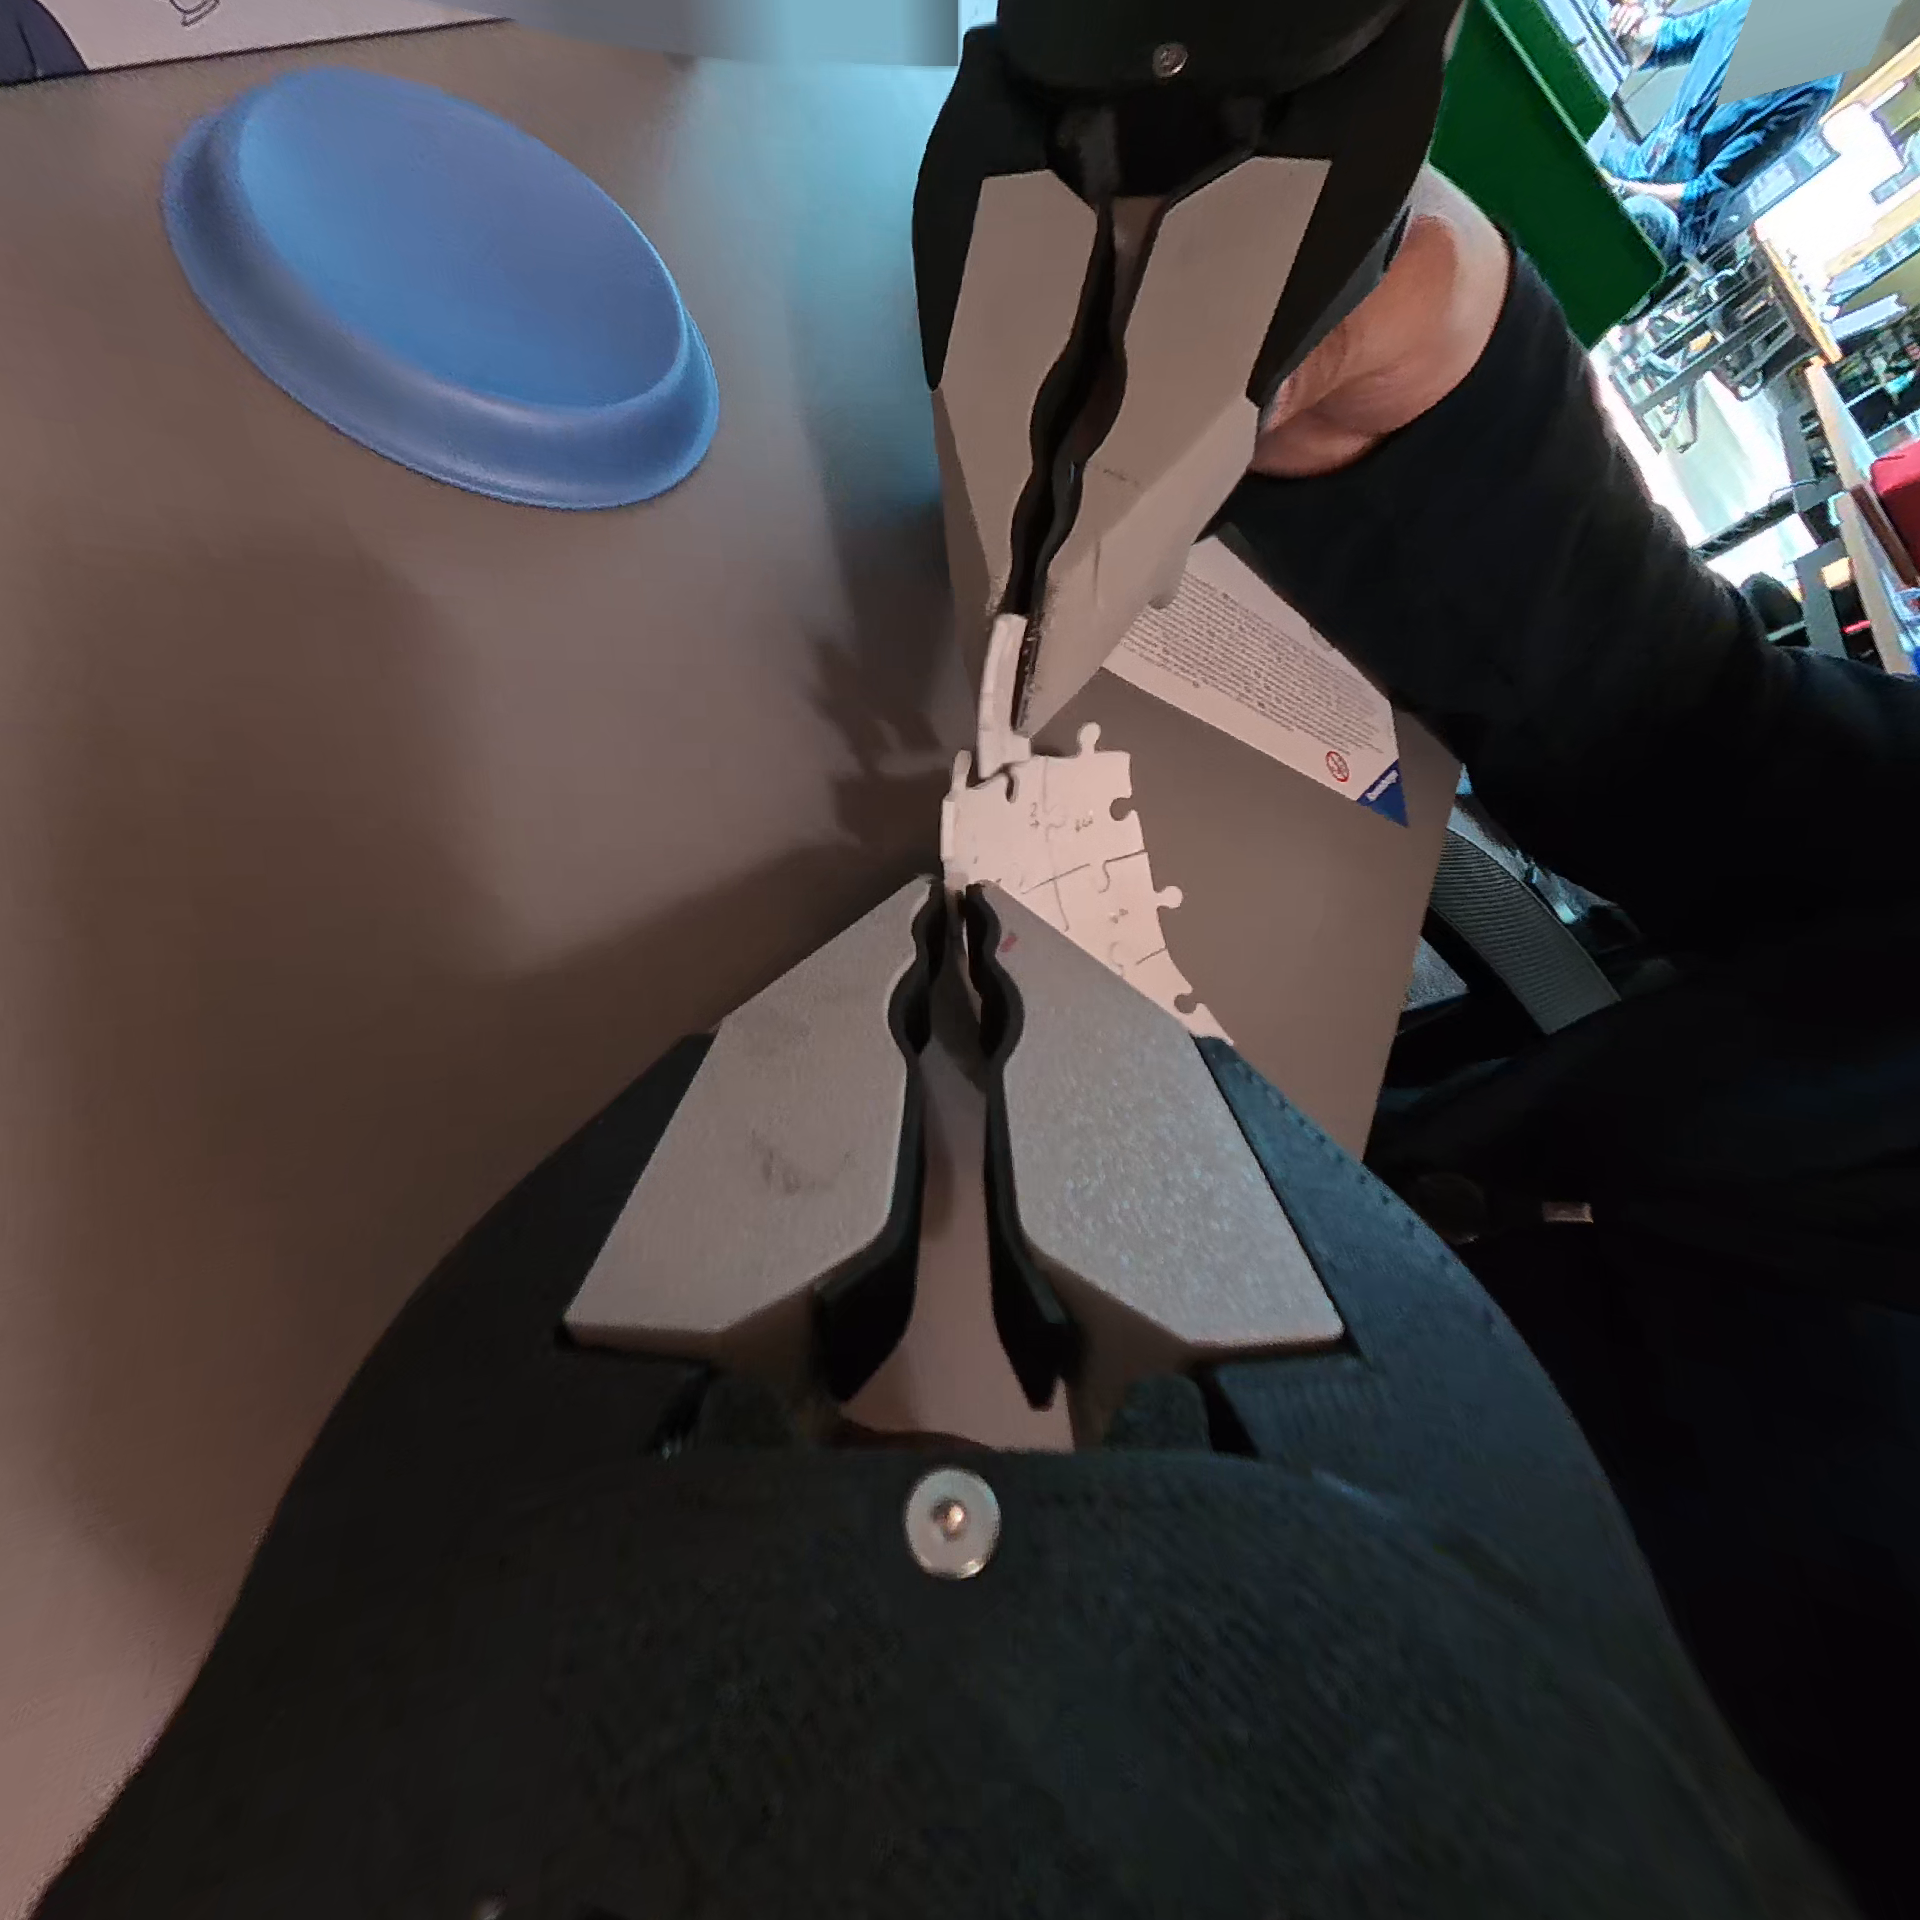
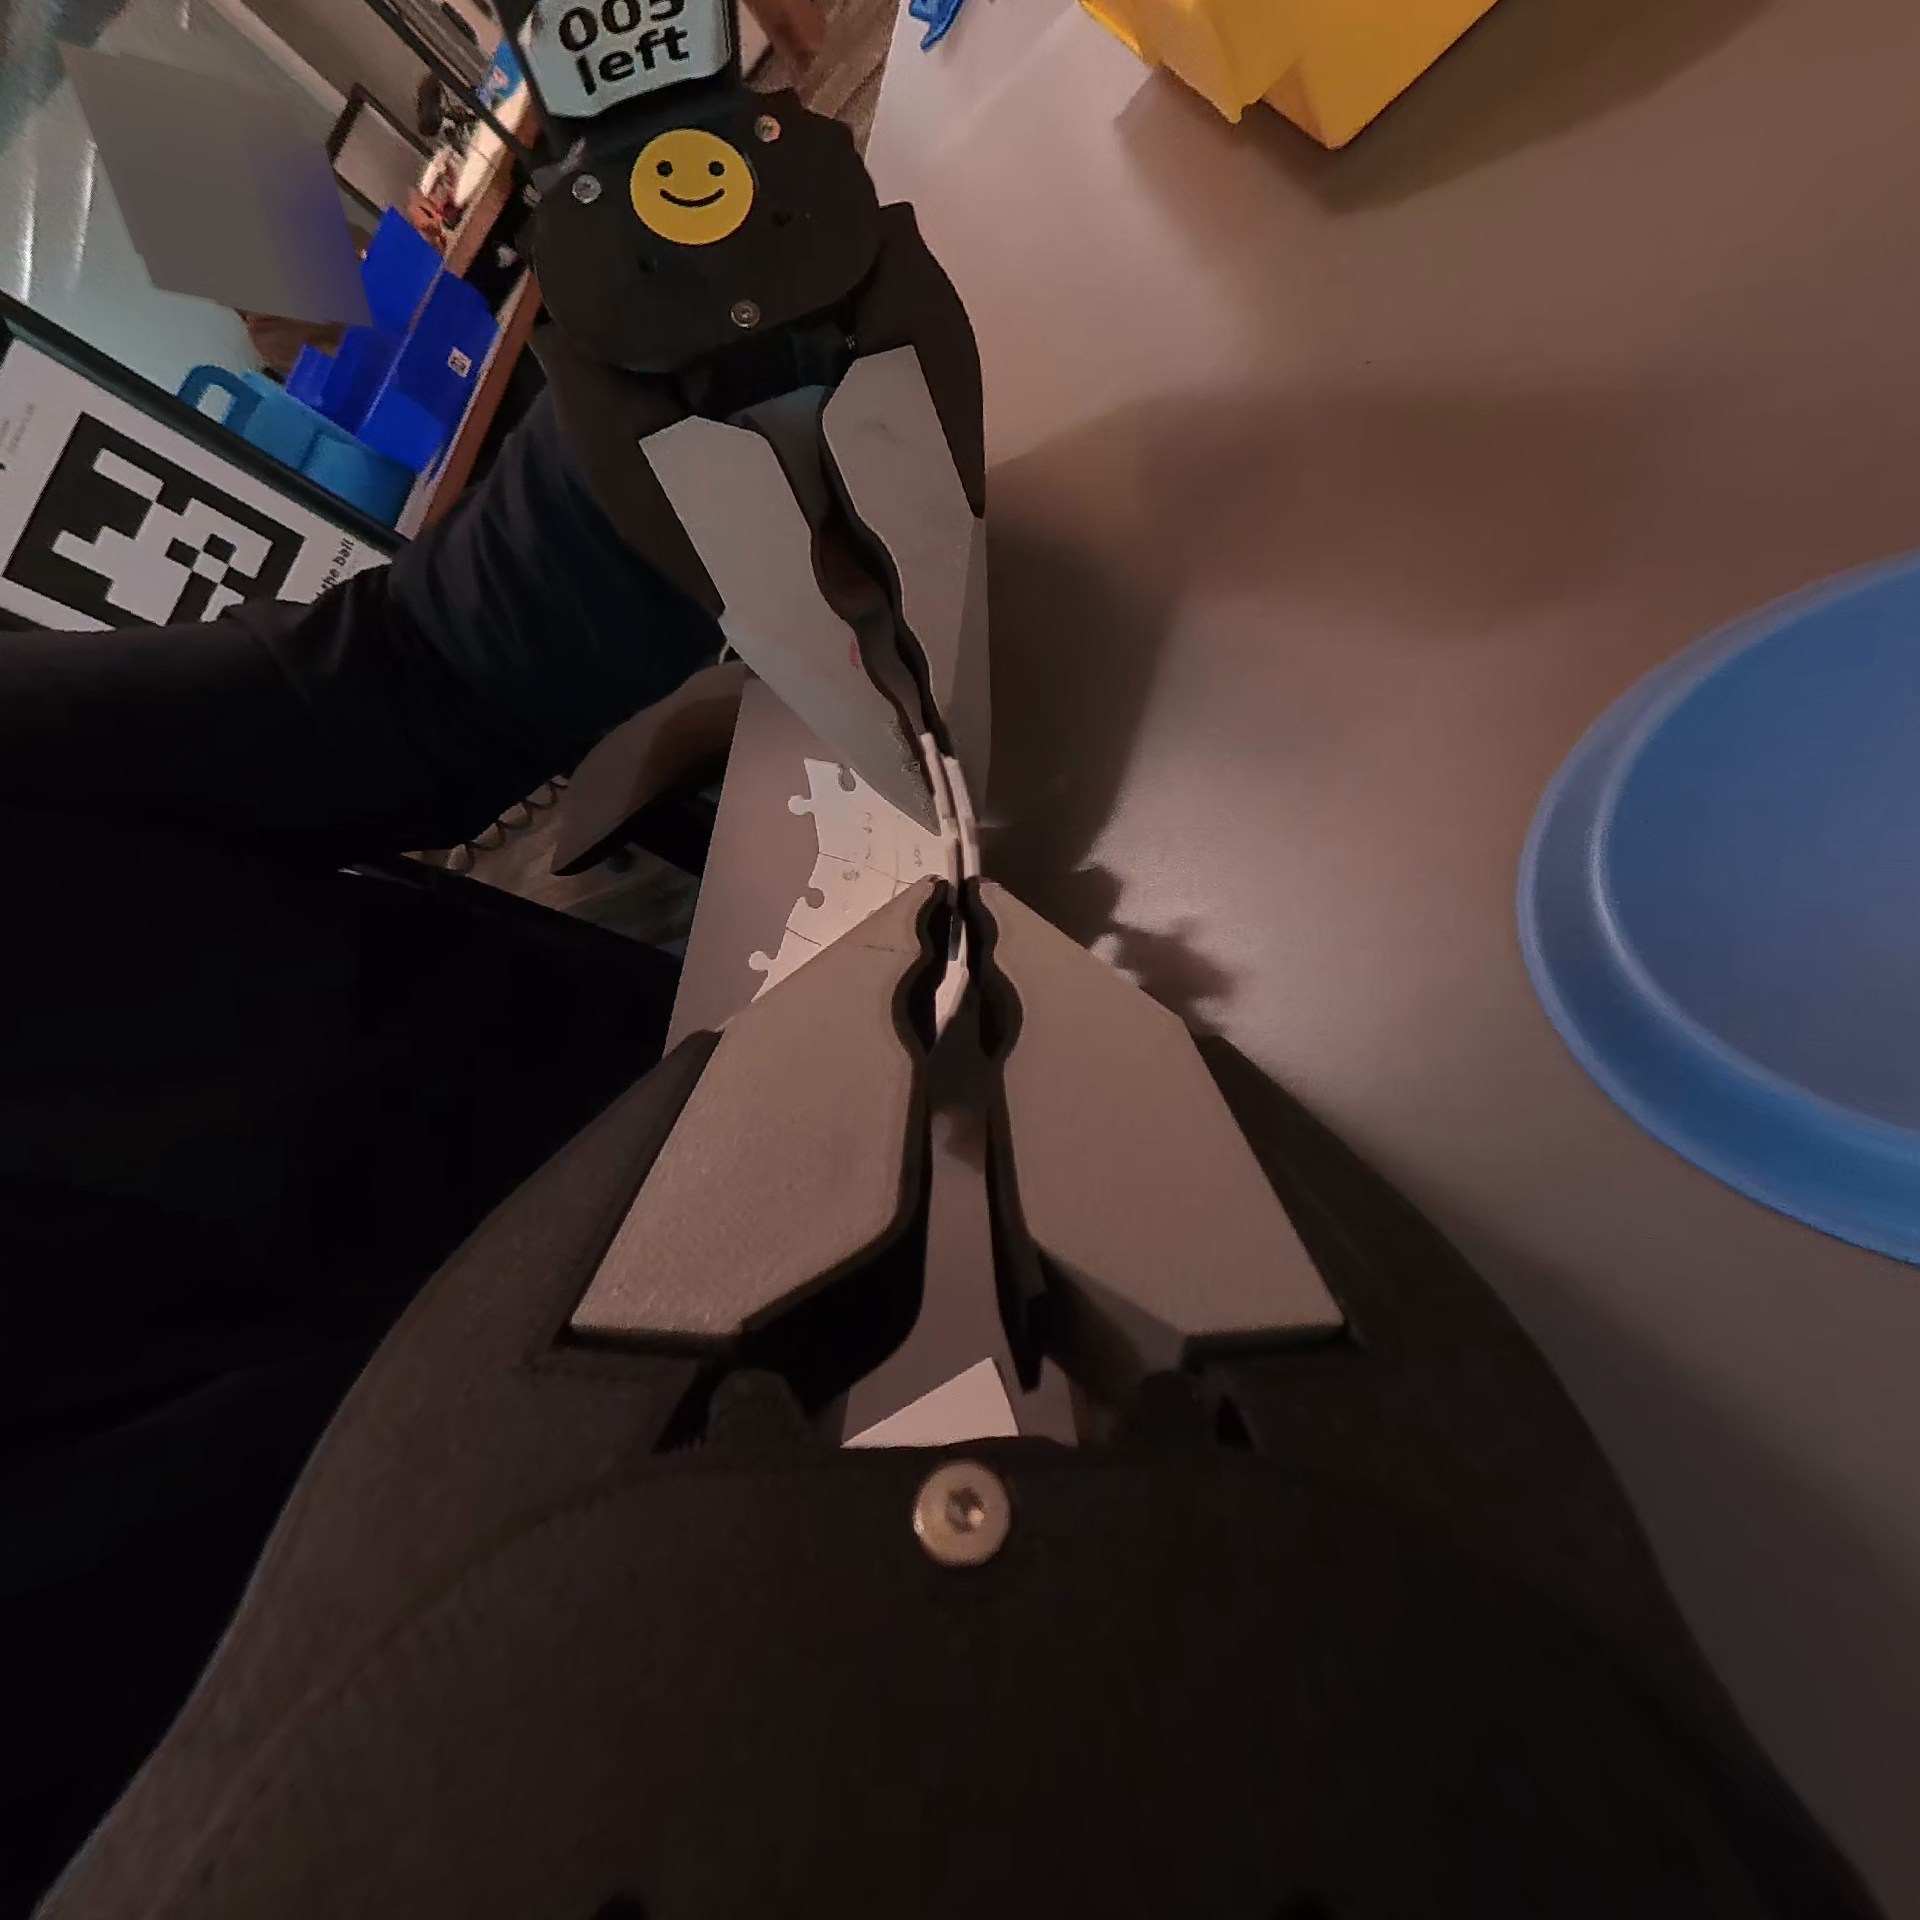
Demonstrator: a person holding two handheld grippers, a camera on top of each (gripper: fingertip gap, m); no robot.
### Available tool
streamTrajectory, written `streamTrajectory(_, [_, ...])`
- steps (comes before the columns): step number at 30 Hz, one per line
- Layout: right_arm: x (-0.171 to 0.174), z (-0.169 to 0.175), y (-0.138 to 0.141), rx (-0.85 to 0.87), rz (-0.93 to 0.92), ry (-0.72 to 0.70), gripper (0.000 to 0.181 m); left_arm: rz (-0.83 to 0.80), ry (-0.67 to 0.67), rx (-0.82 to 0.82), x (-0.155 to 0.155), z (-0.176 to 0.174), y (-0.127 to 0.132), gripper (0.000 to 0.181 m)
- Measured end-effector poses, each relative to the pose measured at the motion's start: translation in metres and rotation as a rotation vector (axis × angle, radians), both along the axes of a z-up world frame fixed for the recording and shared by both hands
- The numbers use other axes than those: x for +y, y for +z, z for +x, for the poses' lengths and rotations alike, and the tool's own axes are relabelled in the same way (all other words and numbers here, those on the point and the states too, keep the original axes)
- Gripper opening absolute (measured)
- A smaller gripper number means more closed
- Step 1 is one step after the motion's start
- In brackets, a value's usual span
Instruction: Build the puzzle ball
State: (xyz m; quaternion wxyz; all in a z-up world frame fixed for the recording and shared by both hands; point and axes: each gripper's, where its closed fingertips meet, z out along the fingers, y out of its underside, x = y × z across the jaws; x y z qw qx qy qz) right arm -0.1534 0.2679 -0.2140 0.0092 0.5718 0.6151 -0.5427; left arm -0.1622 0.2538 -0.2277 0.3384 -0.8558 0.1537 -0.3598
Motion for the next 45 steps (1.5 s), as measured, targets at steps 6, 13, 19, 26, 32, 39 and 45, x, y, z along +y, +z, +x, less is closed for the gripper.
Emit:
streamTrajectory(6, [-0.001,-0.004,-0.002,0.001,-0.018,-0.009,0.000,-0.004,0.021,-0.002,-0.002,-0.001,-0.001,0.001])
streamTrajectory(13, [-0.005,-0.007,-0.003,-0.001,-0.038,-0.004,0.000,-0.007,0.030,-0.004,-0.003,-0.001,-0.002,0.001])
streamTrajectory(19, [-0.005,-0.009,-0.003,0.004,-0.029,-0.014,0.000,-0.009,0.032,-0.006,-0.003,-0.001,-0.002,0.001])
streamTrajectory(26, [-0.006,-0.011,-0.005,0.000,-0.027,-0.019,0.000,0.000,0.033,-0.002,-0.003,-0.001,-0.001,0.001])
streamTrajectory(32, [-0.005,-0.011,-0.005,-0.002,-0.035,-0.026,0.000,-0.006,0.033,-0.008,-0.003,-0.001,-0.001,0.001])
streamTrajectory(39, [-0.004,-0.011,-0.003,0.004,-0.044,-0.029,0.000,-0.001,0.038,-0.006,-0.003,-0.002,-0.001,0.001])
streamTrajectory(45, [-0.004,-0.010,-0.004,-0.009,-0.071,-0.037,0.000,-0.006,0.050,0.005,-0.003,-0.002,-0.003,0.002])
